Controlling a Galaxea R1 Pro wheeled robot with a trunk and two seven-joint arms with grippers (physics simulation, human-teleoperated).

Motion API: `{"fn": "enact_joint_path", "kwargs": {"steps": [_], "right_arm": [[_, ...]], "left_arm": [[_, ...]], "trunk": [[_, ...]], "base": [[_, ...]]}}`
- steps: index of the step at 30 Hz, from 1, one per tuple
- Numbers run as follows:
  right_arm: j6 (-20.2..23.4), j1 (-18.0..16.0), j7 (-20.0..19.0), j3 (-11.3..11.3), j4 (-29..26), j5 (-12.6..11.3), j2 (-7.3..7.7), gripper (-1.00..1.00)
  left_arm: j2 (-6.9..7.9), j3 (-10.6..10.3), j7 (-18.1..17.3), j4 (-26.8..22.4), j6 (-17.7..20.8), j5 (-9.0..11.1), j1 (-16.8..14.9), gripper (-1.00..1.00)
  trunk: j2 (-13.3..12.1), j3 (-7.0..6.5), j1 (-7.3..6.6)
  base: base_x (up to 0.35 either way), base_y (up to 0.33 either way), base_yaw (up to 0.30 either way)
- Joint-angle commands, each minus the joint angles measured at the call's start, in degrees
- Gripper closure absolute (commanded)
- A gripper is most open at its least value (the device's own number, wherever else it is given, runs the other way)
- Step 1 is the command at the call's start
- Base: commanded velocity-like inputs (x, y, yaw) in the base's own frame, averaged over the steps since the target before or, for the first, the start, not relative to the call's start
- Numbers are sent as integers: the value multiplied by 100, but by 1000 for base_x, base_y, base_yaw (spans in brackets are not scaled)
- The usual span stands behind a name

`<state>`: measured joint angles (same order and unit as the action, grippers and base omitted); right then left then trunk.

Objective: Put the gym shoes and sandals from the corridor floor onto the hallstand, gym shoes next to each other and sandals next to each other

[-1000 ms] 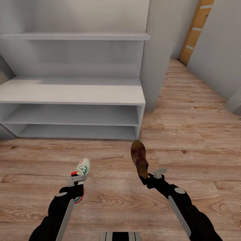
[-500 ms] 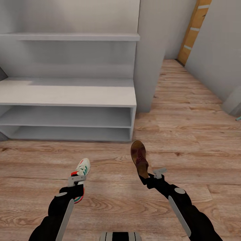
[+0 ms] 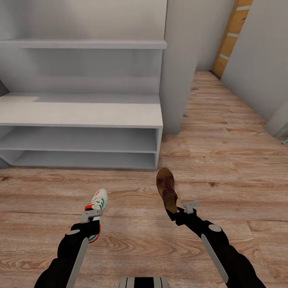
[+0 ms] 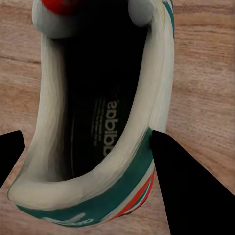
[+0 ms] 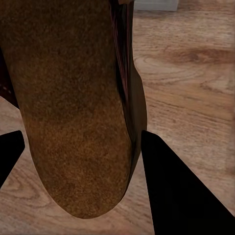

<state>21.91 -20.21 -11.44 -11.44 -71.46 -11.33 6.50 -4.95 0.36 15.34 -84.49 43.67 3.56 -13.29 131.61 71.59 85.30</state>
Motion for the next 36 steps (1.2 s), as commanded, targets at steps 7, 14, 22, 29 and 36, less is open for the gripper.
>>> {"fn": "enact_joint_path", "kwargs": {"steps": [7,14,22,29,36], "right_arm": [[2,0,3,-2,-2,-18,0,100],[-1,0,23,3,-4,-20,2,100],[-10,0,513,472,191,-27,0,100],[-11,0,687,1184,326,-27,-8,100],[-12,0,1539,1382,333,-27,-37,100]], "left_arm": [[3,5,-10,2,1,-4,-4,100],[13,22,-15,11,-1,9,-4,100],[17,64,24,46,-8,12,-15,100],[16,74,22,24,-8,24,-28,100],[12,70,37,4,-1,-43,-412,100]], "trunk": [[0,0,0],[0,0,0],[0,0,0],[0,0,0],[0,0,0]], "base": [[0,0,0],[0,0,0],[0,0,0],[0,0,0],[0,0,0]]}}
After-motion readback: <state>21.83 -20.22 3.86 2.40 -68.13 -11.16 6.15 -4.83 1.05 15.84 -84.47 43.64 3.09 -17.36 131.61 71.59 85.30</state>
